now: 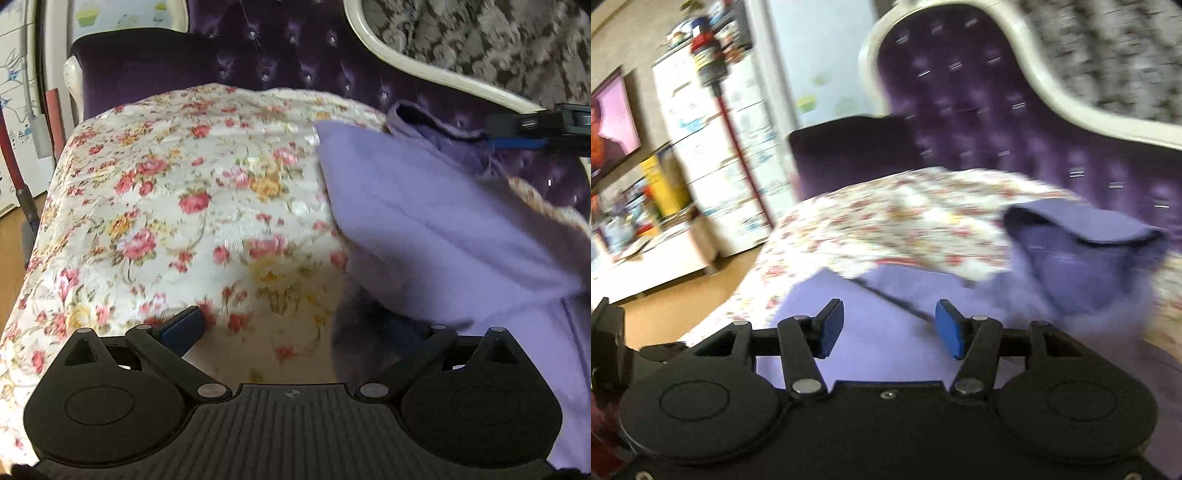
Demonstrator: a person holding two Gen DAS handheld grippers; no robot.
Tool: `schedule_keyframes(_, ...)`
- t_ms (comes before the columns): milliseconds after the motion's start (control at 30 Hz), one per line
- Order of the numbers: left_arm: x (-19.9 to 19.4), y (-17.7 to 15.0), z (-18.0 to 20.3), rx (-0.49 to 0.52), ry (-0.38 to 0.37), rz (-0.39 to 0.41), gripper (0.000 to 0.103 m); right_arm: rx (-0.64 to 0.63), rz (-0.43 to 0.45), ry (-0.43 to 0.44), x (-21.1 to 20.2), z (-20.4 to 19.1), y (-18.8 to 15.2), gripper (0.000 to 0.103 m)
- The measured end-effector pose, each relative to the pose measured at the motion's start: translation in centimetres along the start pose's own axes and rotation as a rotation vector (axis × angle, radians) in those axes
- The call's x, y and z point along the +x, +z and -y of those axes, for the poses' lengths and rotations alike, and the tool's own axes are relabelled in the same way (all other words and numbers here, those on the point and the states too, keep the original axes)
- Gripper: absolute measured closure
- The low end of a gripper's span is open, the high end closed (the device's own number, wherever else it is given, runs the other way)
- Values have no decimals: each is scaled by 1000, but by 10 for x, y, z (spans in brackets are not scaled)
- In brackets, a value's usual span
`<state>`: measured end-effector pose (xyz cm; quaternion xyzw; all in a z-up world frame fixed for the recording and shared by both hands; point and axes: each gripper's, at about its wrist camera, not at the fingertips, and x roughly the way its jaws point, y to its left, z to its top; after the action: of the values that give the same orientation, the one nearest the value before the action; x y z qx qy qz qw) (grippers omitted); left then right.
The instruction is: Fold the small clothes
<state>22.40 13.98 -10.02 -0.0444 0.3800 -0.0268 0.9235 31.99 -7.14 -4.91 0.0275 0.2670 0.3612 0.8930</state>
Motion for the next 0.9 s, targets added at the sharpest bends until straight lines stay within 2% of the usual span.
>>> schedule_keyframes(200, 12, 5, 6, 24, -9, 25, 1, -16, -80, 133, 67, -22, 27, 42)
schedule_keyframes(333, 8, -1, 2, -6, -18, 51, 1, -45, -156, 171, 102, -31, 35, 43)
schedule_keyframes(400, 7, -2, 1, -20, -17, 59, 1, -58, -215, 184, 117, -34, 35, 56)
schedule_keyframes(467, 6, -3, -1, -39, -16, 66, 1, -76, -248, 184, 123, -36, 34, 90)
schedule_keyframes(533, 6, -4, -3, -60, -18, 76, 1, -89, -224, 178, 121, -36, 33, 94)
schedule_keyframes(633, 3, -6, -2, -89, -14, 86, 1, -26, -164, 98, 126, -27, 36, 97)
schedule_keyframes(700, 2, -9, -2, -94, -14, 84, 1, 36, -170, 70, 137, -18, 35, 98)
schedule_keyframes(833, -1, -14, -2, -89, -4, 78, 1, 22, -157, 23, 145, -20, 29, 99)
schedule_keyframes(867, -2, -14, -2, -85, -2, 71, 1, 39, -134, 25, 142, -17, 29, 88)
schedule_keyframes(900, -3, -13, -2, -83, -4, 65, 1, 77, -80, 39, 134, -13, 29, 83)
